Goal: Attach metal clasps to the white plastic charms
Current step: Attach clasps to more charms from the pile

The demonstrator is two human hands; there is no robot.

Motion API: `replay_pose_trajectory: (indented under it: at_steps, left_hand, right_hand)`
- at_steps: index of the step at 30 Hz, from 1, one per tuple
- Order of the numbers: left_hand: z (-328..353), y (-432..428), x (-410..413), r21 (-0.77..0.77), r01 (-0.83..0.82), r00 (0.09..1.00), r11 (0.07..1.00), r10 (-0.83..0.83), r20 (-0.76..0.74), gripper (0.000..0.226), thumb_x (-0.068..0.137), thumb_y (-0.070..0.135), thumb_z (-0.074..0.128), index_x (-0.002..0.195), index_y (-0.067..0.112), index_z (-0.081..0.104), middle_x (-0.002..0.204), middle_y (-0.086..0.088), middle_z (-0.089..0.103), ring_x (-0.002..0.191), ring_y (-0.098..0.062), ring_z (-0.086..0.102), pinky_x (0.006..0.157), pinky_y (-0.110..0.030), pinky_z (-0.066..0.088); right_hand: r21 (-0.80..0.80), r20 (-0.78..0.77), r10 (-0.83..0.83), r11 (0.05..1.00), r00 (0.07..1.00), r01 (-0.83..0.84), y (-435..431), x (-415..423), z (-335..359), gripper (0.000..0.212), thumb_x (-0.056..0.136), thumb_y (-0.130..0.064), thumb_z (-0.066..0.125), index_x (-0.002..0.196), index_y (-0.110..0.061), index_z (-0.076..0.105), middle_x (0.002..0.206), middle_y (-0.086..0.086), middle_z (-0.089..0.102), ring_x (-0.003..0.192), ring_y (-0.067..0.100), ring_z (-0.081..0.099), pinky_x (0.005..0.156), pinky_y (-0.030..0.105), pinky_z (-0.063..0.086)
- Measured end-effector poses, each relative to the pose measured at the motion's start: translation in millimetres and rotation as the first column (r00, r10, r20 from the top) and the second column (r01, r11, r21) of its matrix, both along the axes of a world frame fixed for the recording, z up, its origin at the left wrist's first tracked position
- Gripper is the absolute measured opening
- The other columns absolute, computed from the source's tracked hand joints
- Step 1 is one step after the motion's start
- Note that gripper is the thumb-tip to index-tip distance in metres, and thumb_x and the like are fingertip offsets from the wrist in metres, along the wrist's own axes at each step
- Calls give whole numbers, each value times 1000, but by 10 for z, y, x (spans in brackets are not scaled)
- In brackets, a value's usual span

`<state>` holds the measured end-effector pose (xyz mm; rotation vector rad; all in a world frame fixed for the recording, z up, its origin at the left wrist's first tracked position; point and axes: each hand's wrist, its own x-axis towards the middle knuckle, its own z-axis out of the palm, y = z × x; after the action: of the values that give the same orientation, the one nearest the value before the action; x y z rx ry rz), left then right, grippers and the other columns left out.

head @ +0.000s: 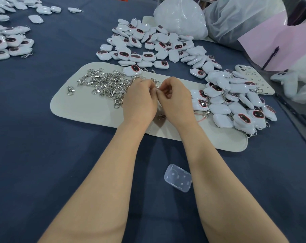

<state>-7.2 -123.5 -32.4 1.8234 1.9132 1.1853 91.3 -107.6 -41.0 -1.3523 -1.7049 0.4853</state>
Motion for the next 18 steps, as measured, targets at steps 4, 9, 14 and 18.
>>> replay_pose_trajectory:
  at_steps: [4, 9, 14, 18]
  left_hand:
    - [43, -3, -40, -31, 83, 991, 996, -80, 103, 19, 95, 15, 48, 96, 11, 67, 90, -8, 65, 78, -27, 66, 76, -37, 51]
    - [48, 1, -69, -67, 150, 957, 986, -127, 261, 14, 94, 14, 51, 87, 15, 64, 63, 8, 58, 44, -3, 62, 50, -15, 46]
    - [36, 7, -72, -57, 152, 951, 987, -130, 279, 14, 91, 12, 52, 84, 16, 63, 62, 10, 57, 45, -2, 62, 47, -12, 44]
    - [23, 25, -78, -51, 139, 938, 989, -115, 326, 14, 92, 14, 52, 83, 18, 63, 63, 12, 57, 42, -1, 60, 47, -9, 41]
  right_hand:
    - [65, 4, 40, 997, 999, -40, -26, 14, 8, 15, 86, -4, 55, 85, -17, 47, 83, 2, 58, 78, 16, 53, 68, 19, 39]
    - [30, -85, 64, 998, 994, -62, -22, 50, 14, 13, 91, -8, 53, 87, -19, 47, 77, -11, 56, 68, 10, 56, 63, 22, 44]
    - [21, -106, 78, 997, 991, -76, -25, 51, 7, 12, 91, -7, 53, 89, -17, 48, 79, -10, 56, 69, 11, 55, 65, 27, 44]
    - [32, -80, 101, 995, 992, -98, -29, 50, 16, 12, 92, -6, 52, 90, -17, 46, 79, -7, 55, 66, 11, 52, 63, 28, 45]
